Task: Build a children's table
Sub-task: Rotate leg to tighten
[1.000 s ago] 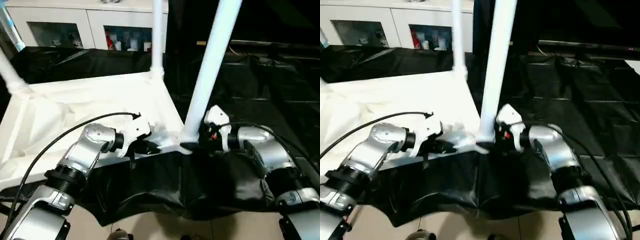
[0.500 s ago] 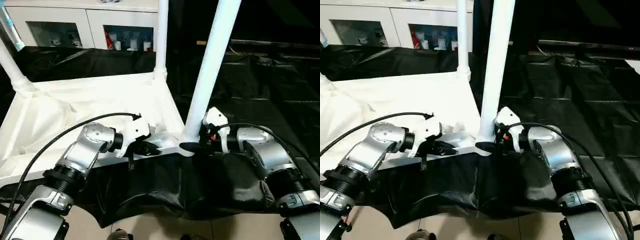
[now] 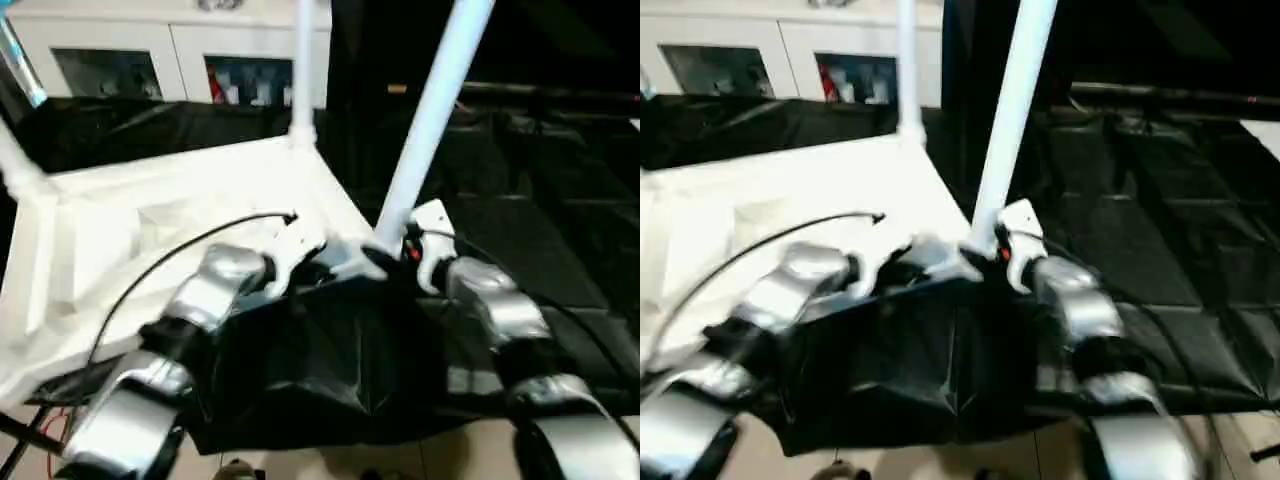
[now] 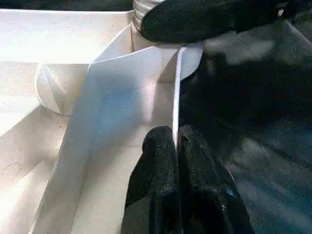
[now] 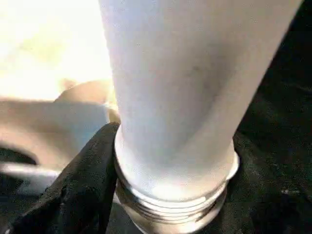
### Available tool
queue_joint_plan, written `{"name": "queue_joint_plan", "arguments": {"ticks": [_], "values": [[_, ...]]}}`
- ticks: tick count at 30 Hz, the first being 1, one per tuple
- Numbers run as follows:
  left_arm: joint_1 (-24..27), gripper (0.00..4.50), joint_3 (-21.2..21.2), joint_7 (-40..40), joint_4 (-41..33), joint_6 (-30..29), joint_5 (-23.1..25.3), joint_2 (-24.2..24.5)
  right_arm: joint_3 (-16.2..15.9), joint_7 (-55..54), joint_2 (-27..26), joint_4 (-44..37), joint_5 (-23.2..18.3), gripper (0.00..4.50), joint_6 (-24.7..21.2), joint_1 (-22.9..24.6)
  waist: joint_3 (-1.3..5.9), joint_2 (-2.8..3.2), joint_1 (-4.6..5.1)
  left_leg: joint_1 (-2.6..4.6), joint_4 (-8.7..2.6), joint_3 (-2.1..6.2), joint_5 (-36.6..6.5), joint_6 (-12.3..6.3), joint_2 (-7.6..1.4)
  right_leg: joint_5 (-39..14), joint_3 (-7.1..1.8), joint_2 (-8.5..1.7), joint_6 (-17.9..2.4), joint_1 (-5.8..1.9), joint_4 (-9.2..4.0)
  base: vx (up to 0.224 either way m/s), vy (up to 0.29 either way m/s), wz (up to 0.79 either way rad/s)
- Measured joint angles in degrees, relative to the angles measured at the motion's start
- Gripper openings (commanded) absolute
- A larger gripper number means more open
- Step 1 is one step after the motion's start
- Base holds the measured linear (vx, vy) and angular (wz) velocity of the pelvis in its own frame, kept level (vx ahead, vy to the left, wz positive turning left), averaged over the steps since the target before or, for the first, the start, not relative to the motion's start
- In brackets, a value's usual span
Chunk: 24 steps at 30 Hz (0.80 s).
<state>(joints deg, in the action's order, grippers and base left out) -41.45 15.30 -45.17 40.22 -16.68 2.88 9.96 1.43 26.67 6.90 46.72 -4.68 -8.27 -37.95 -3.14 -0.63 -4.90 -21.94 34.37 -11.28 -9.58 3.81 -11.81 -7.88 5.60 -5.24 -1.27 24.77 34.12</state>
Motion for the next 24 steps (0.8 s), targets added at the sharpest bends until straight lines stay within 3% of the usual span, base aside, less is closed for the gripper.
{"name": "queue_joint_plan", "arguments": {"ticks": [7,8,13,21,24], "values": [[-0.4,0.0,-1.3,1.7,1.0,-0.4,0.2,-0.9,1.0,-6.8,-3.3,5.4,1.8,2.75,6.1,-2.0,0.19,0.3,0.17,0.04,-0.04,0.0,0.0,0.0,-0.01,0.0,0.0,0.01,-0.1,-0.04,0.02,0.0,0.0,0.0],[-0.4,0.0,-1.3,1.7,1.0,-0.4,0.2,-0.9,1.2,-6.7,-3.4,5.5,1.8,3.31,6.1,-2.1,0.19,0.3,0.21,0.04,-0.04,0.0,0.0,0.0,-0.01,0.1,0.0,0.01,-0.1,-0.04,0.02,0.0,0.0,0.0],[0.3,0.0,-1.3,-0.2,0.6,1.4,0.3,0.7,2.1,-2.2,-3.3,5.4,0.0,3.75,5.9,-2.1,0.18,0.32,0.81,0.04,-0.08,0.01,0.0,0.0,-0.02,0.1,0.02,0.03,-0.1,-0.01,0.03,0.0,0.0,0.0],[3.7,0.0,-0.6,-8.3,-4.1,4.6,0.2,5.4,-3.4,15.6,3.5,-0.1,0.5,3.9,3.7,0.3,0.13,0.39,0.99,-0.05,-0.07,0.01,0.0,0.0,-0.04,0.1,0.03,0.03,-0.1,0.06,0.04,0.0,0.0,0.0],[4.8,0.0,0.9,-12.8,-6.1,6.4,-0.3,7.2,-5.5,22.9,6.8,-3.7,0.4,3.9,3.2,1.7,0.12,0.45,0.11,-0.06,-0.04,-0.01,0.0,-0.01,-0.04,0.2,0.02,0.02,-0.3,0.04,0.02,0.0,0.0,0.0]]}}
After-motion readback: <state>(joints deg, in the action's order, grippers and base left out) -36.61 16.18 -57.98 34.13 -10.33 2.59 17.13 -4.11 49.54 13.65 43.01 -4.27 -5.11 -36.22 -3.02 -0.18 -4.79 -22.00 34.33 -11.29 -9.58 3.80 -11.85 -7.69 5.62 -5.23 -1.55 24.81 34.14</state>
